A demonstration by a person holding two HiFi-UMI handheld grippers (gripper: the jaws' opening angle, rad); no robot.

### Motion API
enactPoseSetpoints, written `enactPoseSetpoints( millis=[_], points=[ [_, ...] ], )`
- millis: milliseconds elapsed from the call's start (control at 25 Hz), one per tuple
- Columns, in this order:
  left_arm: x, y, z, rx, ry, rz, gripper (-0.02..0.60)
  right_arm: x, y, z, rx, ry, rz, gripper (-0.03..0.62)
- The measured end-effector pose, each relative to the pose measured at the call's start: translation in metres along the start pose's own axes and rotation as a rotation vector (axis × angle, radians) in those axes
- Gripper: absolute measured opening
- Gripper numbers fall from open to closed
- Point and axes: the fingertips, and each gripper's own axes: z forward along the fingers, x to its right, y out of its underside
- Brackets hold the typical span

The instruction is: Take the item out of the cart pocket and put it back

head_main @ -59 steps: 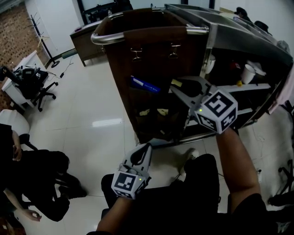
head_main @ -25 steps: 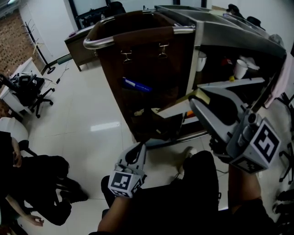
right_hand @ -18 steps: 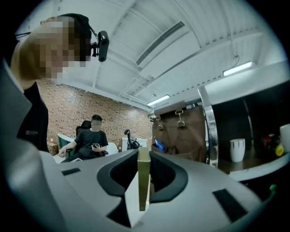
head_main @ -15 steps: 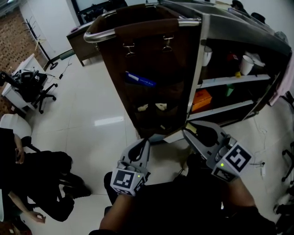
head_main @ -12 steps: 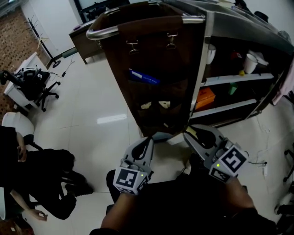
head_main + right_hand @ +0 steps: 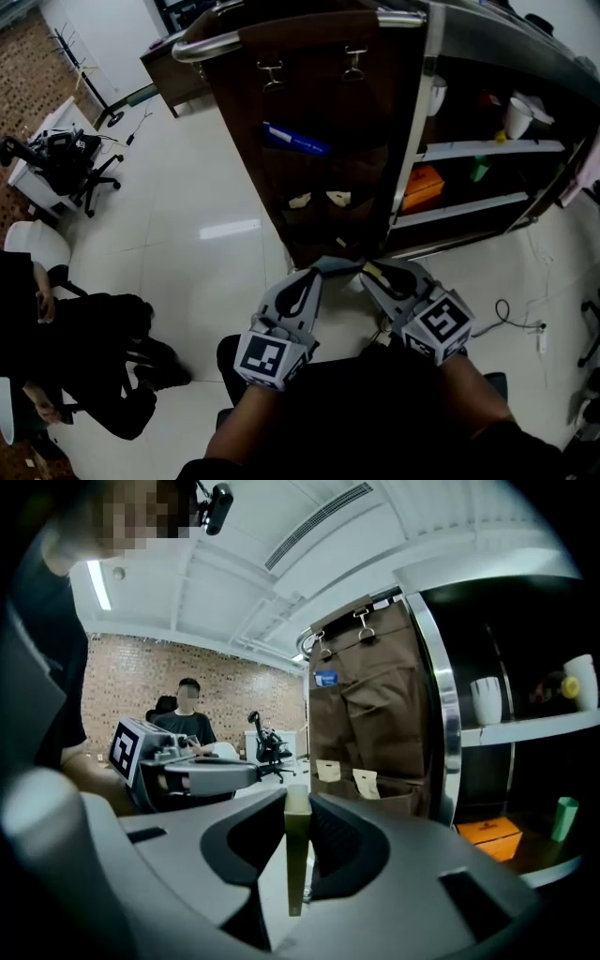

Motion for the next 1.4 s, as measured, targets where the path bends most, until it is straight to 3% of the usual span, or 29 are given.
enactPoseSetpoints(
  millis=[800,1400],
  points=[
    [0.003,0.002,0.001,-0.007,0.021,-0.029,0.000,-0.010,0.007,0.008,-0.021,-0.041,0.007,0.089],
    [0.000,0.004,0.001,-0.009,0.003,-0.006,0.000,-0.011,0.009,0.008,-0.030,-0.047,0.006,0.089]
  ],
)
